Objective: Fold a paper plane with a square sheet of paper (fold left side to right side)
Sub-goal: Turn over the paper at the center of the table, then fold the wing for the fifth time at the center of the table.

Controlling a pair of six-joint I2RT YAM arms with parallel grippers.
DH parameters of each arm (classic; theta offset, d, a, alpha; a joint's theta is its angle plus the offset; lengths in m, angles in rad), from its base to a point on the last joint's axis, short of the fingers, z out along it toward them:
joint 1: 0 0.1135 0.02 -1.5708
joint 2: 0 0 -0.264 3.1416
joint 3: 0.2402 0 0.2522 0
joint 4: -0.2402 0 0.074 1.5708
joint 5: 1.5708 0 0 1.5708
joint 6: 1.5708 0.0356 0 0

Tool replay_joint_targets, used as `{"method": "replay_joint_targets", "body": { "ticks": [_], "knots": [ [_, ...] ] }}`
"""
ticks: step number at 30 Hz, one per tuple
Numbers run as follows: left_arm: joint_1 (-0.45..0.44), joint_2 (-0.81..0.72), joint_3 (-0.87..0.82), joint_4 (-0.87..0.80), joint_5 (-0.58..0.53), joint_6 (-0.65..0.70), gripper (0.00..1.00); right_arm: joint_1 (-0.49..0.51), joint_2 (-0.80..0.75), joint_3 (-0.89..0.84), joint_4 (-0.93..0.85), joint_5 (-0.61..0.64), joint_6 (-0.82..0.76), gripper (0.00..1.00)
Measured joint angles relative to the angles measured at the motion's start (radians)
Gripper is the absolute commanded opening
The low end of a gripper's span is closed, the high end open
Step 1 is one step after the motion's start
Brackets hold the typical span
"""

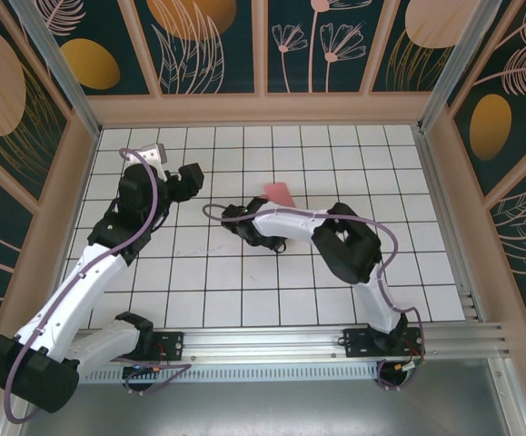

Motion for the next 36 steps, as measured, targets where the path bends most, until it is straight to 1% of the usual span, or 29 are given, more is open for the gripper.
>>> {"method": "replay_joint_targets", "body": {
  "ticks": [3,6,9,11,15,17,19,20,23,25,28,32,36],
  "knots": [
    [0.0,0.0,-0.001,0.001,0.001,0.001,0.82,0.016,0.019,0.013,-0.005,-0.015,-0.007,0.37],
    [0.0,0.0,-0.008,0.002,0.003,0.004,0.82,0.028,0.018,0.013,-0.002,-0.068,-0.02,0.49],
    [0.0,0.0,-0.017,0.002,0.009,0.004,0.83,0.034,-0.007,-0.007,0.026,-0.158,-0.026,0.61],
    [0.0,0.0,-0.025,0.006,0.024,0.003,0.83,0.035,-0.072,-0.054,0.054,-0.226,-0.024,0.67],
    [0.0,0.009,-0.066,0.043,0.086,-0.015,0.83,0.017,-0.269,-0.152,0.116,-0.344,-0.017,0.69],
    [0.001,0.045,-0.092,0.082,0.151,-0.041,0.82,-0.031,-0.405,-0.224,0.185,-0.423,-0.005,0.68],
    [0.0,0.11,-0.108,0.126,0.228,-0.07,0.81,-0.101,-0.518,-0.293,0.26,-0.497,0.008,0.69],
    [0.0,0.161,-0.113,0.151,0.275,-0.088,0.81,-0.156,-0.581,-0.339,0.313,-0.541,0.018,0.71],
    [-0.017,0.312,-0.111,0.211,0.376,-0.131,0.82,-0.312,-0.708,-0.462,0.459,-0.656,0.053,0.72],
    [-0.043,0.402,-0.1,0.229,0.422,-0.153,0.82,-0.396,-0.754,-0.538,0.55,-0.724,0.085,0.72],
    [-0.089,0.534,-0.051,0.251,0.474,-0.182,0.8,-0.478,-0.771,-0.622,0.655,-0.795,0.137,0.72],
    [-0.124,0.682,0.061,0.264,0.509,-0.197,0.73,-0.53,-0.771,-0.69,0.734,-0.838,0.18,0.73],
    [-0.131,0.818,0.169,0.286,0.533,-0.208,0.69,-0.555,-0.771,-0.735,0.785,-0.871,0.193,0.73]
  ]
}}
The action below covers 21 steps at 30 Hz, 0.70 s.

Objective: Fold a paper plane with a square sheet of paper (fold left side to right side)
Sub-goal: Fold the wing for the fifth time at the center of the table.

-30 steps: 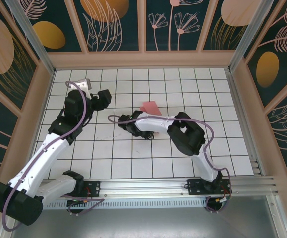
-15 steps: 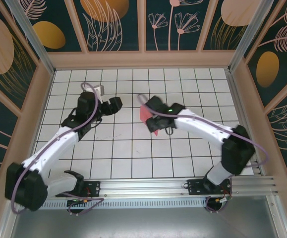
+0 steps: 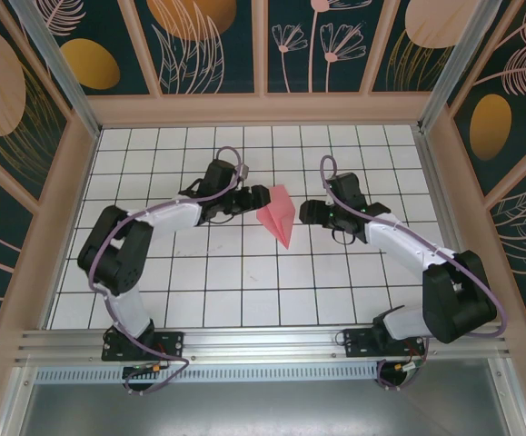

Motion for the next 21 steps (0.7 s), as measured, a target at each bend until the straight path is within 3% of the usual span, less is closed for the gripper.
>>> {"method": "replay_joint_targets", "body": {
  "ticks": [6,14,21],
  "knots": [
    [-0.001,0.15,0.093,0.007,0.017,-0.005,0.52,-0.034,0.0,-0.05,0.038,-0.037,0.01,0.73],
    [-0.001,0.201,0.099,0.045,0.088,0.008,0.19,-0.084,-0.002,-0.08,0.093,-0.137,-0.009,0.72],
    [0.011,0.189,-0.002,0.151,0.187,0.038,0.15,-0.113,-0.012,-0.093,0.14,-0.257,-0.045,0.7]
  ]
}}
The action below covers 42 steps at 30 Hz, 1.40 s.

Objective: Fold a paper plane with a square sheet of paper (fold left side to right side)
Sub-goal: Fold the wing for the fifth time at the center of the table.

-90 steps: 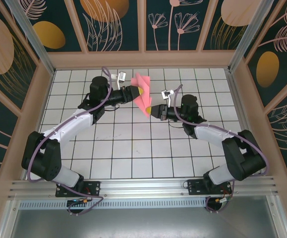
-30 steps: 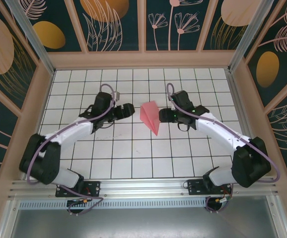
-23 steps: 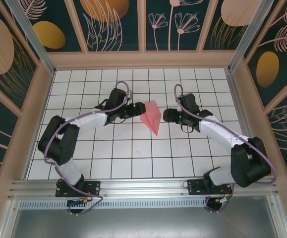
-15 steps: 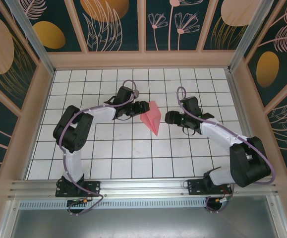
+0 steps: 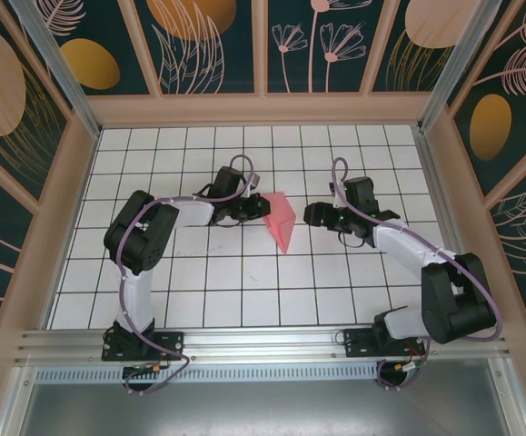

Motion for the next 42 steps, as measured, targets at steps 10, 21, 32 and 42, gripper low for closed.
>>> {"method": "replay_joint_targets", "body": {
  "ticks": [10,21,32,42],
  "knots": [
    [0.076,0.0,-0.119,0.14,0.171,0.062,0.11,-0.001,0.089,0.006,0.079,-0.138,-0.022,0.7],
    [0.095,-0.016,-0.178,0.241,0.322,0.137,0.09,-0.016,0.344,0.138,0.213,-0.355,-0.057,0.69],
    [0.095,-0.018,-0.186,0.269,0.359,0.158,0.08,-0.018,0.549,0.233,0.304,-0.494,-0.065,0.64],
    [0.095,-0.018,-0.188,0.285,0.367,0.157,0.1,-0.018,0.574,0.216,0.389,-0.557,-0.011,0.31]
  ]
}}
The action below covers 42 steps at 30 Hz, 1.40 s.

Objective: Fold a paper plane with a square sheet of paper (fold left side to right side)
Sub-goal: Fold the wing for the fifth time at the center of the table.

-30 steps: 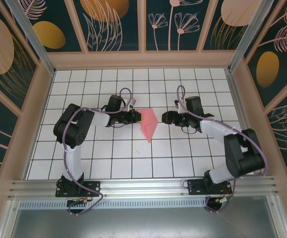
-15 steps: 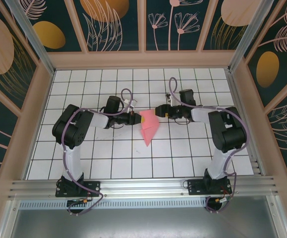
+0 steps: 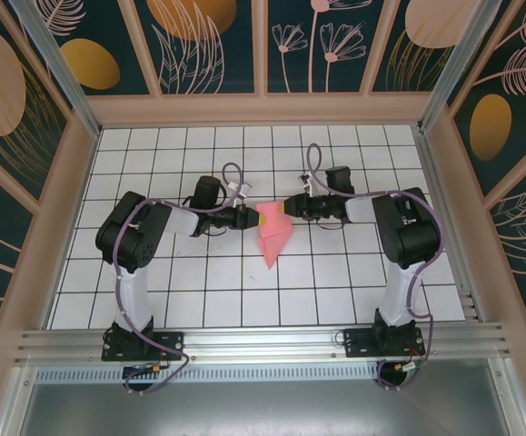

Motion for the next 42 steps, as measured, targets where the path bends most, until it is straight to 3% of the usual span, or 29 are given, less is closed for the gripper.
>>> {"method": "replay_joint_targets", "body": {
  "ticks": [3,6,11,14,24,30,34,42],
  "knots": [
    [0.0,0.0,0.0,0.005,0.0,0.0,0.16,0.0,0.0,-0.018,0.022,-0.006,0.018,0.16],
    [0.0,0.0,0.0,0.008,-0.003,0.004,0.29,0.0,0.0,-0.029,0.025,-0.006,0.026,0.06],
    [0.009,-0.015,-0.001,-0.03,-0.04,0.029,0.51,0.0,-0.006,-0.045,0.016,0.01,0.031,0.04],
    [0.028,-0.067,-0.001,-0.093,-0.091,0.06,0.58,0.0,-0.032,-0.054,-0.008,0.026,0.031,0.04],
    [0.051,-0.369,0.012,-0.352,-0.285,0.164,0.56,0.003,-0.118,-0.059,-0.059,0.07,0.035,0.04],
    [-0.076,-0.539,-0.071,-0.375,-0.32,0.134,0.58,0.024,-0.128,-0.059,-0.083,0.098,0.047,0.03],
    [-0.168,-0.536,-0.126,-0.353,-0.32,0.064,0.57,0.042,-0.128,-0.058,-0.101,0.115,0.047,0.03],
    [-0.184,-0.412,-0.13,-0.347,-0.327,0.003,0.56,0.068,-0.128,-0.045,-0.138,0.147,0.047,0.04]
  ]
}}
